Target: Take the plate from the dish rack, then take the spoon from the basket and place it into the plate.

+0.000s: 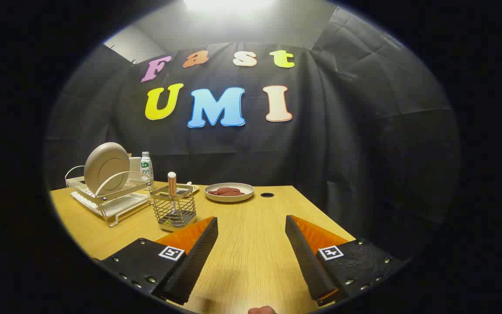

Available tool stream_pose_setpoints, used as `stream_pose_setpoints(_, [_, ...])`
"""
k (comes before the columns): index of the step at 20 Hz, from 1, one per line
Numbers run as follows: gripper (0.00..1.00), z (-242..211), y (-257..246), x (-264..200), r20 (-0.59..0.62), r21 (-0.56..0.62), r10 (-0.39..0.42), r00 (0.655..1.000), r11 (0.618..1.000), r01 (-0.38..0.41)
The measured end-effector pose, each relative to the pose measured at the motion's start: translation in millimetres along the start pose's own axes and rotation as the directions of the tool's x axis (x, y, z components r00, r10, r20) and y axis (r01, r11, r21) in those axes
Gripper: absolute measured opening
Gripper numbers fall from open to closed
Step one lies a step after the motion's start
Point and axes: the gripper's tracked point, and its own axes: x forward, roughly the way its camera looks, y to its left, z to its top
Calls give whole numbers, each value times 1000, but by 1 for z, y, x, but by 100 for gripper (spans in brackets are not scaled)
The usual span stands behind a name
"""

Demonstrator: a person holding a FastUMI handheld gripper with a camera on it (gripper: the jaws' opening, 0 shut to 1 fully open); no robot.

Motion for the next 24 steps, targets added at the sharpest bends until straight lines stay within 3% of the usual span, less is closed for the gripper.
stream_pose_setpoints(5, [96, 2, -1, 9, 13, 5, -7, 1000, 1000, 7])
stream_pose_setpoints(10, [96, 20, -10, 70, 48, 19, -44, 998, 999, 43])
stream_pose_setpoints(14, [96, 68, 2, 80, 76, 20, -65, 995, 998, 63])
stream_pose_setpoints(24, [96, 219, 103, 24, 98, 22, -19, 995, 1000, 17])
